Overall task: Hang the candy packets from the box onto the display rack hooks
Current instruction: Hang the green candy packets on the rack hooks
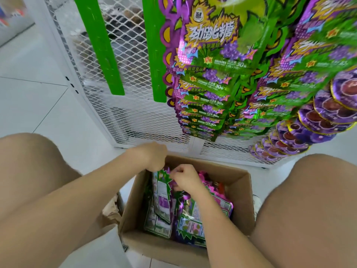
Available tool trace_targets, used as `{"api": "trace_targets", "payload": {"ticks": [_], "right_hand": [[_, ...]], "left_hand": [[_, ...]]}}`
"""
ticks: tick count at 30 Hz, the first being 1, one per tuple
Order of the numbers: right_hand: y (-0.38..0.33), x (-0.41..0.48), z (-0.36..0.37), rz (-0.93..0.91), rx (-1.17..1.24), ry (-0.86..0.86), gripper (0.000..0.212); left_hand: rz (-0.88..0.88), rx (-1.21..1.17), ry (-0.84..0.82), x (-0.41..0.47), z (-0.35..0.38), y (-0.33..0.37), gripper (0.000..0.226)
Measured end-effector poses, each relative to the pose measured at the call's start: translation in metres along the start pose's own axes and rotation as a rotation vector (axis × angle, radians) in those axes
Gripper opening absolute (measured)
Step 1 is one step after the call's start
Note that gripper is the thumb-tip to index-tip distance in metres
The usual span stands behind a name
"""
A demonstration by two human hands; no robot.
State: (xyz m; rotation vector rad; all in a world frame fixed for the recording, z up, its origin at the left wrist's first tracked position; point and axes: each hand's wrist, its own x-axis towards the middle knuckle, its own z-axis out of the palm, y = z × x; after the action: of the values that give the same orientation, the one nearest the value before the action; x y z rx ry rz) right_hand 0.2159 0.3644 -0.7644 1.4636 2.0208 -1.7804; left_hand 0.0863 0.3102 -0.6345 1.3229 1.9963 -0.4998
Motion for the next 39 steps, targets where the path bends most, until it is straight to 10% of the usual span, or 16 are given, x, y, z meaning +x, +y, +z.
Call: {"api": "trace_targets", "payload": {"ticks": [5,7,10,16,28,35,39], "right_hand": [[-0.058,-0.041,-0.027,-0.201,0.056,-0.047,0.018],[-0.068,-0.059,-0.038,-0.313,-0.071,-0.086,0.018],[-0.076,-0.089,-0.057,-0.389,-0.225,-0.252,0.011],[-0.081,-0.104,-0.088,-0.551,-0.376,0.373,0.026],[-0.136,-0.175,-0.129,-0.864,-0.395,0.503,0.012],[-0.25,-0.222,-0.197,-1.054,-0.3,0.973,0.013],[-0.313,-0.232,-0.225,-1.157,-0.293,1.099,0.03]], "left_hand": [[-0.164,-0.703,0.059,-0.005,0.013,-0.015,0.064],[-0.144,-0.996,0.091,-0.004,0.016,-0.015,0.048],[-0.033,-0.907,0.178,-0.008,0.018,-0.014,0.008],[0.241,-0.663,0.38,-0.038,0.006,-0.011,0.007],[0.672,-0.679,0.715,-0.115,-0.075,-0.003,0.013],[0.6,-0.778,1.26,-0.184,-0.197,0.034,0.055],[0.611,-1.065,1.31,-0.199,-0.256,0.045,0.074]]}}
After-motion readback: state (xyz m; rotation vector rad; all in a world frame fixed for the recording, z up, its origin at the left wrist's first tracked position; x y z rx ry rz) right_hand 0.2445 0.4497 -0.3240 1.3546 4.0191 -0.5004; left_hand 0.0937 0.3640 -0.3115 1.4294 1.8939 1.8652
